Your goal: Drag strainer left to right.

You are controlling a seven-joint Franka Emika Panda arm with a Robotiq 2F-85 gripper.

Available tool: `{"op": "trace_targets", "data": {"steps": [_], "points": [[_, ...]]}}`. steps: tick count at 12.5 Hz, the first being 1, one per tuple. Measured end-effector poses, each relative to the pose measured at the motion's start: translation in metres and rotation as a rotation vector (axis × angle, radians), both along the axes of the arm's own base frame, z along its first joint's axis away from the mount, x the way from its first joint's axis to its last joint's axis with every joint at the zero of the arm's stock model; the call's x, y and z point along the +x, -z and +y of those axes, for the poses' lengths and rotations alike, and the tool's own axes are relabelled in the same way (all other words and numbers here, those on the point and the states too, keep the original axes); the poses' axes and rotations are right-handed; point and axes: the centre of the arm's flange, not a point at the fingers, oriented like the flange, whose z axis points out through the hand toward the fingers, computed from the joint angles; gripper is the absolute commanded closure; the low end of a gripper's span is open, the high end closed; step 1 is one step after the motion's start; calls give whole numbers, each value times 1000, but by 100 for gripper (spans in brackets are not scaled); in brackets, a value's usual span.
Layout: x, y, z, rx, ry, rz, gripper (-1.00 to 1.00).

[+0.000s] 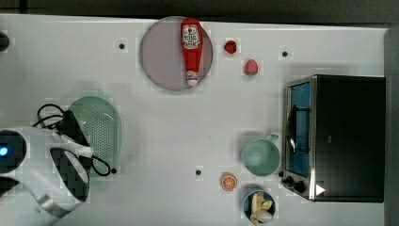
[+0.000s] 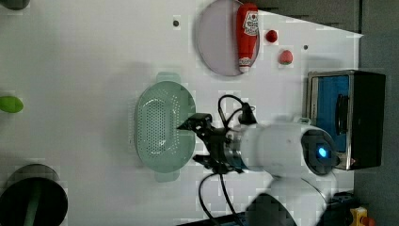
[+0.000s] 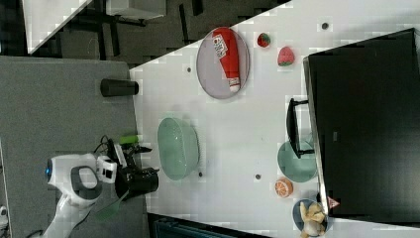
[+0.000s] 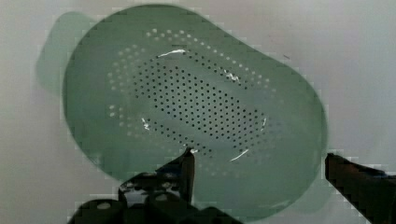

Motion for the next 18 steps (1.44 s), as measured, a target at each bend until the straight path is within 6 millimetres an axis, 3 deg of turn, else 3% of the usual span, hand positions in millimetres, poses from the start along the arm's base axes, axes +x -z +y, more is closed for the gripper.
{"op": "trace_targets", "data": {"steps": [3, 6, 8, 12, 18], "points": [[7, 57, 5, 18, 166, 73, -100], [4, 114, -14, -36, 191, 73, -100], [10, 141, -34, -48, 229, 72, -100], [35, 166, -62, -34, 339, 76, -100], [34, 172, -73, -47, 391, 72, -100]]}}
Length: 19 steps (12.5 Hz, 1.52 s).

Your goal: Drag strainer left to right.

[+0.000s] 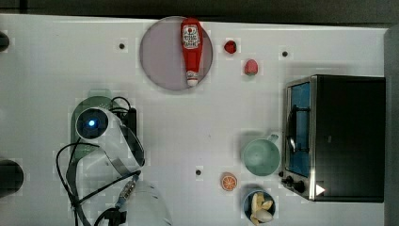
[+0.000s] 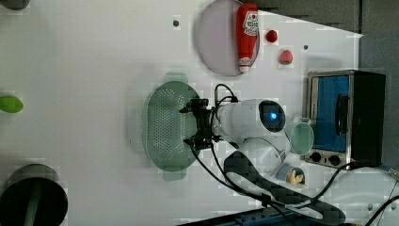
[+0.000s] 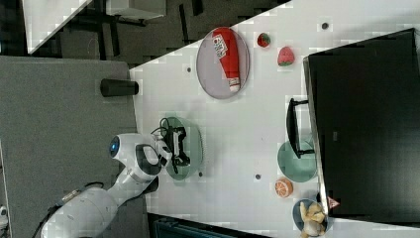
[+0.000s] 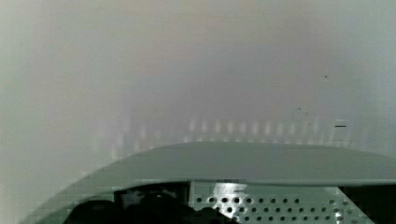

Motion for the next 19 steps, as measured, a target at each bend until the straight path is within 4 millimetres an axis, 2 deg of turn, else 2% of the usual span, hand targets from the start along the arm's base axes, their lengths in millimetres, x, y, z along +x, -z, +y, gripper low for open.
{"op": "trace_targets", "data": {"steps": [2, 6, 9, 13, 16, 19], "points": [[-10, 2, 0, -5, -8, 4, -100], [-11, -5, -13, -20, -5, -10, -100], [-6, -15, -47, -60, 45, -18, -100], [5, -29, -77, -52, 38, -61, -100], [10, -16, -114, -76, 49, -29, -100], [8, -8, -168, -122, 83, 4, -100]]}}
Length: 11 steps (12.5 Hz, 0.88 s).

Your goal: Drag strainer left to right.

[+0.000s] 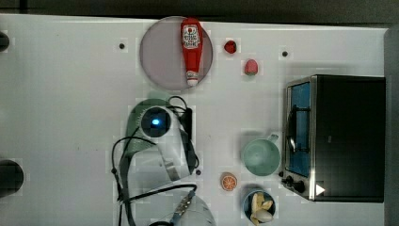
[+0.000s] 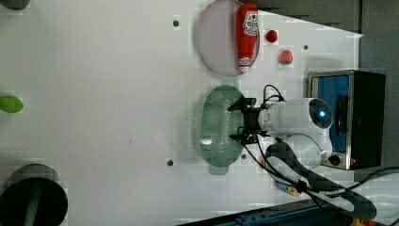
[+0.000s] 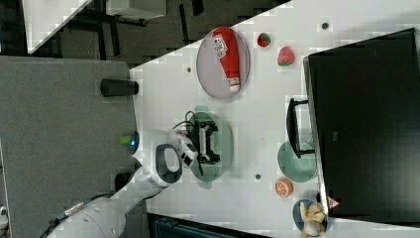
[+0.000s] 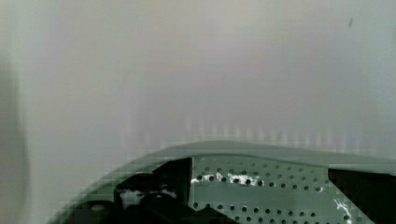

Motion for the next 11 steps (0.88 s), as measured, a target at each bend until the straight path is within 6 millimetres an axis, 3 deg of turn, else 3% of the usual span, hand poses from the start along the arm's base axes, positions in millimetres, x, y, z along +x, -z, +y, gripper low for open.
{"op": "trace_targets", "data": {"steps": [3, 8, 11], "points": [[8, 1, -43, -11, 53, -2, -100], [8, -3, -61, -17, -3, -2, -100], [14, -9, -84, -30, 3, -24, -100]]}}
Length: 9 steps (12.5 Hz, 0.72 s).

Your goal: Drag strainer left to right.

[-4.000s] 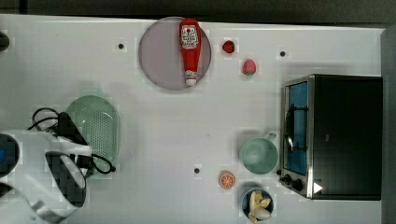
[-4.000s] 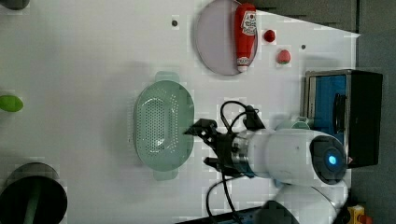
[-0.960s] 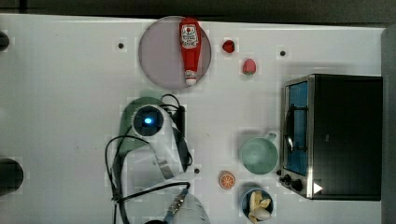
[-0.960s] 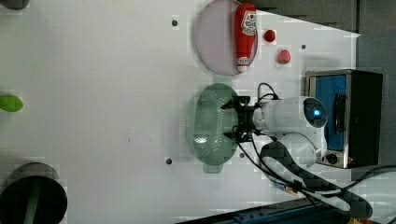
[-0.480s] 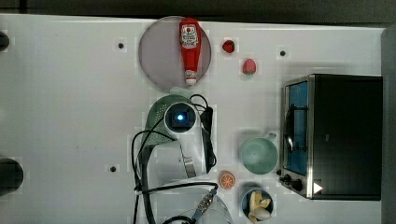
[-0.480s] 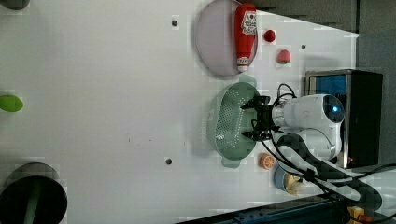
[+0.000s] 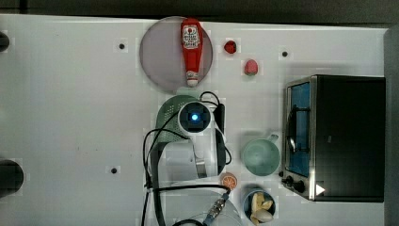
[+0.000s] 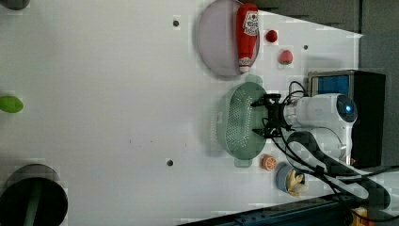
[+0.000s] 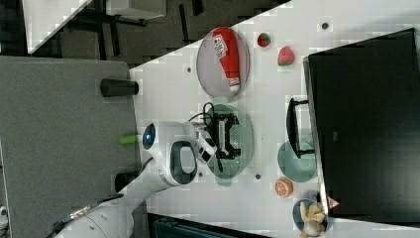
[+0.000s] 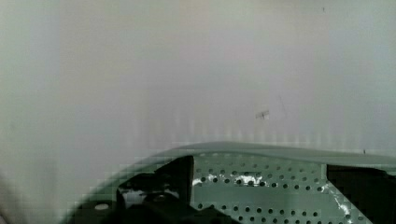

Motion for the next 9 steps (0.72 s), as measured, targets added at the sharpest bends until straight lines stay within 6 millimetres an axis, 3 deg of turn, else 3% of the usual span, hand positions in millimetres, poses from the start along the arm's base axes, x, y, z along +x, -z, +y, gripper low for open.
{"op": "trace_targets", "data": {"steps": [7, 9], "points": [[2, -3, -76, -49, 1, -9, -100], [-2, -2, -86, -50, -6, 7, -100]]}}
